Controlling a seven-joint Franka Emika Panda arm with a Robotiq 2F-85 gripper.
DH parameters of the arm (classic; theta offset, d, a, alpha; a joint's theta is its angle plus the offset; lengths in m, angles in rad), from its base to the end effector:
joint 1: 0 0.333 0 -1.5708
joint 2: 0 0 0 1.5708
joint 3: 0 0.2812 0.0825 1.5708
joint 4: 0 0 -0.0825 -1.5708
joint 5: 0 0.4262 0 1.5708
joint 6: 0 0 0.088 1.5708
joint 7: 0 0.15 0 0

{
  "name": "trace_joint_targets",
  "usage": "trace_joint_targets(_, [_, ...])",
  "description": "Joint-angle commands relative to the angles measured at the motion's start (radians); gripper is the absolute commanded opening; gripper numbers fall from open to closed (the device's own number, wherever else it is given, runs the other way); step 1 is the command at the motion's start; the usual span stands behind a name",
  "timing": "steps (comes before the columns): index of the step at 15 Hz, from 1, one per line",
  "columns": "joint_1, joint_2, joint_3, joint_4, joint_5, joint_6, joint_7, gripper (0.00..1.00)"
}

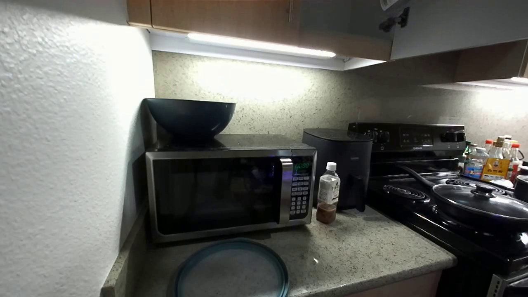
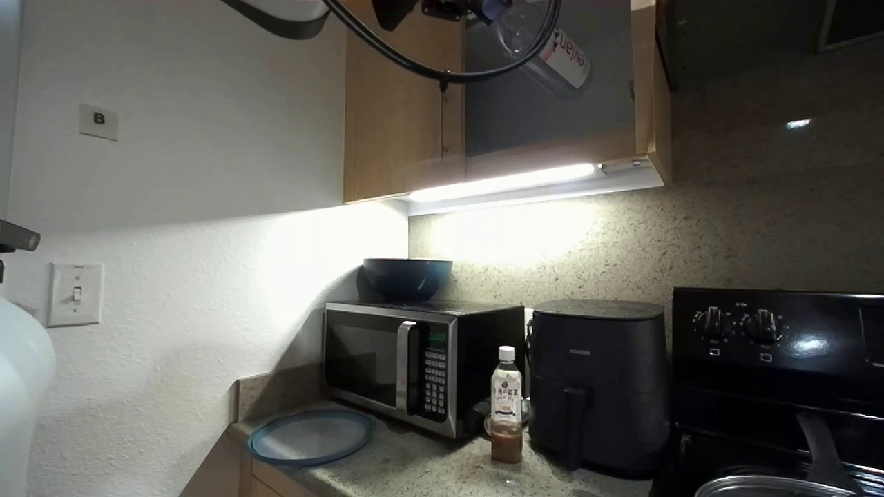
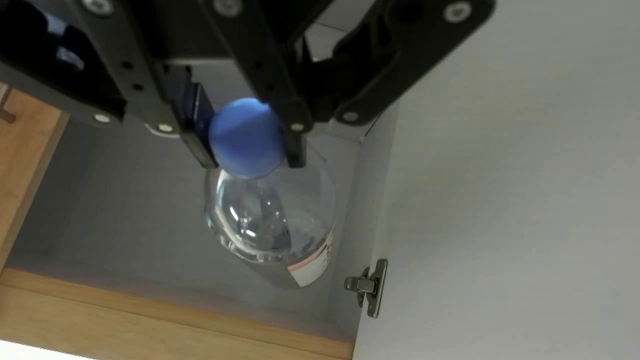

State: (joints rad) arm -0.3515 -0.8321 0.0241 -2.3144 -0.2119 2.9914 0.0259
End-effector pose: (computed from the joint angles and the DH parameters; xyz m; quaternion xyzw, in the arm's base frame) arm 0.4039 -0.1179 0.7800 0.7248 -0.0597 0.6585 0.1934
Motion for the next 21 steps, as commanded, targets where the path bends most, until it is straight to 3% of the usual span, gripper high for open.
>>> trace_joint_targets(1, [-0.007, 0.089, 0.000, -0.012, 0.017, 0.124, 0.005, 0.11])
trace_joint_targets(5, [0.012, 0.204, 0.001, 0.021, 0.030, 0.151, -0.008, 0.11])
trace_joint_targets(10, [-0.014, 0.355, 0.035, 0.124, 0.008, 0.140, 0.011, 0.11])
trace_joint_targets(21, [-0.134, 0.698, 0.147, 0.587, -0.025, 0.083, 0.035, 0.11])
